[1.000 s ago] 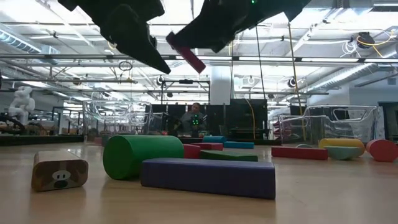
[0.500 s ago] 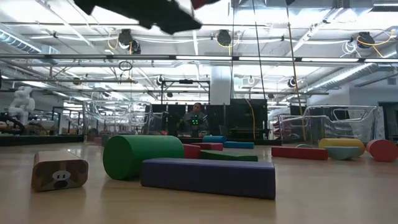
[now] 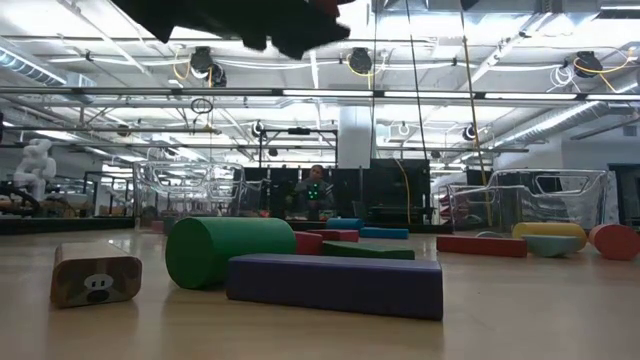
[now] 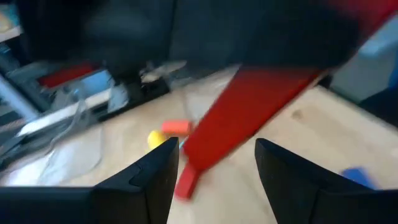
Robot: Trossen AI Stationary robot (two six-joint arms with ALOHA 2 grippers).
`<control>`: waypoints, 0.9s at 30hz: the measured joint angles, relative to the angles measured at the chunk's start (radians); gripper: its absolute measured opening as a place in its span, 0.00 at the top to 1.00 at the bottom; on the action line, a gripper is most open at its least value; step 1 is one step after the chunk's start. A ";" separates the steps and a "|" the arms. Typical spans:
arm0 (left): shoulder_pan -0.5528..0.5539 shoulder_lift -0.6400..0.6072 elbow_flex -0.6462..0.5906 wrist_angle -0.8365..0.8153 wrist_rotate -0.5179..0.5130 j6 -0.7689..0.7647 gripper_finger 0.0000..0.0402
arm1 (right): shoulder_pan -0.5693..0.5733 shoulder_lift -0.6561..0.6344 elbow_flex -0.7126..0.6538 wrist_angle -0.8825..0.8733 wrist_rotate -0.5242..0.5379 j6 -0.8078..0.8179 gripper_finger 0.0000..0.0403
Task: Sort blocks by size
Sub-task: Put the red rectangle block into the top left transparent bin
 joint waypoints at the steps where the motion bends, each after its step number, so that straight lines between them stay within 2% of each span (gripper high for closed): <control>1: 0.002 0.000 0.000 0.015 0.017 -0.011 0.47 | 0.000 0.000 0.000 -0.003 -0.001 -0.007 0.81; 7: 0.007 -0.001 0.000 0.031 0.129 -0.030 0.51 | -0.002 -0.002 0.000 0.000 -0.057 -0.022 0.81; 16: 0.006 0.000 0.000 0.027 0.197 -0.048 0.76 | -0.004 -0.006 0.000 0.001 -0.109 -0.004 0.81; 20: 0.004 0.000 0.000 0.025 0.233 -0.084 0.82 | -0.006 -0.006 0.000 0.001 -0.145 0.025 0.81; 23: 0.005 0.000 0.000 0.030 0.227 -0.121 0.83 | -0.008 -0.011 0.000 -0.003 -0.133 0.075 0.75; 27: 0.005 -0.001 0.000 0.042 0.145 -0.185 0.84 | -0.023 -0.011 0.000 -0.017 -0.090 0.130 0.61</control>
